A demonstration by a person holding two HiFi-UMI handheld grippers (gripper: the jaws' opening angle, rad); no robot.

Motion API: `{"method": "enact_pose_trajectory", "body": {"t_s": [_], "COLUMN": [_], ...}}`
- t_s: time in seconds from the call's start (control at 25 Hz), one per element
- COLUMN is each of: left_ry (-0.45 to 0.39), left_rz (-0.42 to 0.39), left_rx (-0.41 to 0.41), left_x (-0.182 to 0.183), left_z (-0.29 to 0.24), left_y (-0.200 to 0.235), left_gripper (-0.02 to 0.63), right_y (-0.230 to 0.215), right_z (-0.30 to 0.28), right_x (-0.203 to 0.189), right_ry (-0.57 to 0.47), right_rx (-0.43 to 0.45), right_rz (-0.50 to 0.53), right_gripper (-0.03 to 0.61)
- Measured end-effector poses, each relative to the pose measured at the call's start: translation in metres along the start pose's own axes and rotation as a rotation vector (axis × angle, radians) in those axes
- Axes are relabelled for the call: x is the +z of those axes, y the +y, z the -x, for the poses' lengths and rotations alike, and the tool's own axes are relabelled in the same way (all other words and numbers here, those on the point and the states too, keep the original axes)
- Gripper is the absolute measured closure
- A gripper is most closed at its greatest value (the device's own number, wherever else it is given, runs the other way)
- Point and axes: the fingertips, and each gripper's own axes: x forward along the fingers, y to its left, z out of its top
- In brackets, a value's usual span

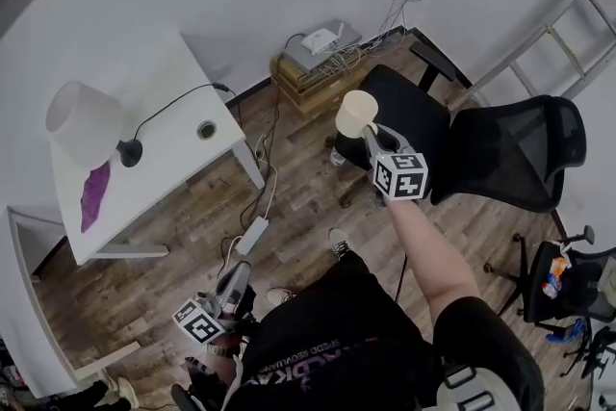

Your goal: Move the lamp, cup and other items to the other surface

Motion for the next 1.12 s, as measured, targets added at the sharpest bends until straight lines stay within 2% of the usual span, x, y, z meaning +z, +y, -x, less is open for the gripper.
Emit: {"method": "enact_pose_trajectory", "body": {"t_s": [0.2,0.6,0.88,1.12], "left_ry": [0.046,0.086,0.094,0.126], "left_rz": [0.001,0.03,0.048,0.092], "left_rx": [-0.001,0.045,0.149,0.237], "left_x": [-0.019,-0.05,-0.07,-0.09], "left_z": [-0.064,-0.179,-0.204,-0.205], "left_y": [-0.005,-0.003,0.001,0.002], "left_gripper": [0.615,0.615,0.615,0.615], "right_y": [-0.077,-0.221,-0.284,-0.311], "right_z": [-0.007,-0.049,-0.079,-0.103], "right_x": [-0.006,-0.029,-0.069,-0.12], "right_ry": [0.021,0.098,0.177,0.279], "right_rx": [-0.04,-0.098,-0.114,-0.125], "right_rz": [-0.018,-0.066,-0.084,-0.106], "right_gripper": [0.528,0.528,0.528,0.528]}}
